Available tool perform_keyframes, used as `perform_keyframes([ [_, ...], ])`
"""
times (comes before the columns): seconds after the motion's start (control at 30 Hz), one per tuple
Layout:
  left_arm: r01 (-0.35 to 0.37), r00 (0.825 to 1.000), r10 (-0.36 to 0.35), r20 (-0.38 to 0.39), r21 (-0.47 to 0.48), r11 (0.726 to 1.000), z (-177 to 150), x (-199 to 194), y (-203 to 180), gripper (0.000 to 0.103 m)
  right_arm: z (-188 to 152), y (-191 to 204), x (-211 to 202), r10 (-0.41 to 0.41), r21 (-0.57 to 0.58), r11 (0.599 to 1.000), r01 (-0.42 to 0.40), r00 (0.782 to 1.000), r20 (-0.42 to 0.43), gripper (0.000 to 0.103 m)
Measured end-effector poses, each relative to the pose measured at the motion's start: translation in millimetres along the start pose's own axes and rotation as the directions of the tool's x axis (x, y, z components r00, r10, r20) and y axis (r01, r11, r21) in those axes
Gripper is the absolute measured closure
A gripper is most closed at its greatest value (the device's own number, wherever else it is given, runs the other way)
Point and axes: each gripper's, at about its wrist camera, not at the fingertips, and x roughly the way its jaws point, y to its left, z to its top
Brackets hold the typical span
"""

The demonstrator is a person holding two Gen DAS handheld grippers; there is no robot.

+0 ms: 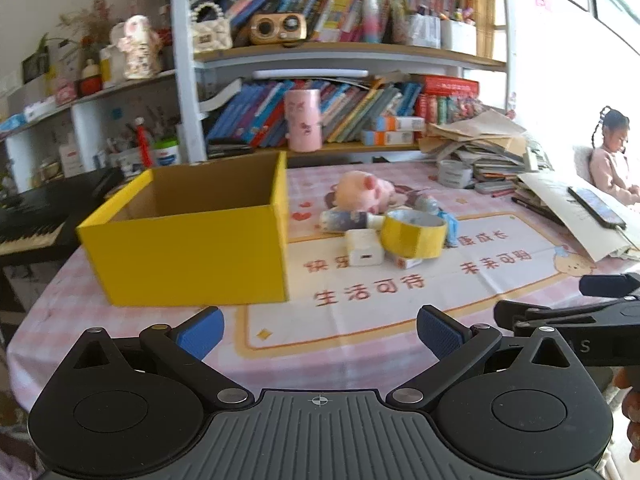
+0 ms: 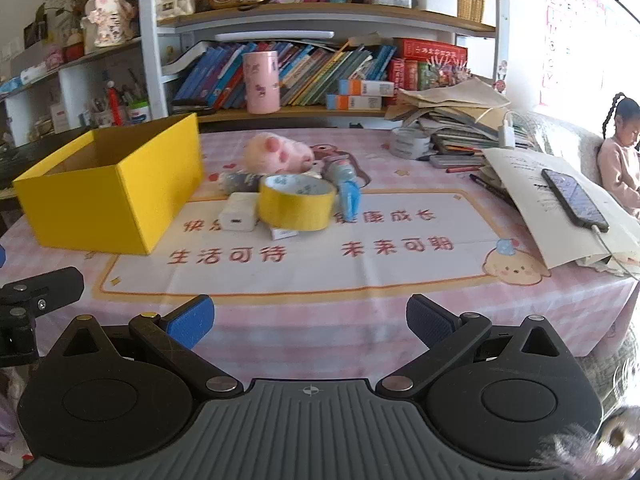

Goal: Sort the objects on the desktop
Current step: 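Close the right tool on the blue plastic object while the left tool approaches the yellow tape roll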

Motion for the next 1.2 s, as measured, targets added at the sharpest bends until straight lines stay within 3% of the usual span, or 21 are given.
perform_keyframes([
  [0.7,0.097,0.993,-0.093,-0.075,0.059,0.993,38.7,82.3,-65.5,0.000,41.4,-62.5,74.3,-0.005,-0.009,1.000,0.004,0.996,-0.090,0.000],
  [1.0,0.077,0.994,-0.073,-0.083,0.042,0.996,60.8,116.7,-96.1,0.000,64.9,-102.4,102.8,0.009,-0.005,1.000,-0.009,0.996,-0.091,0.000],
  [1.2,0.025,0.995,-0.023,-0.099,0.012,1.000,71.7,137.2,-106.8,0.000,79.6,-123.4,129.2,0.028,-0.019,0.999,-0.030,0.994,-0.108,0.000],
])
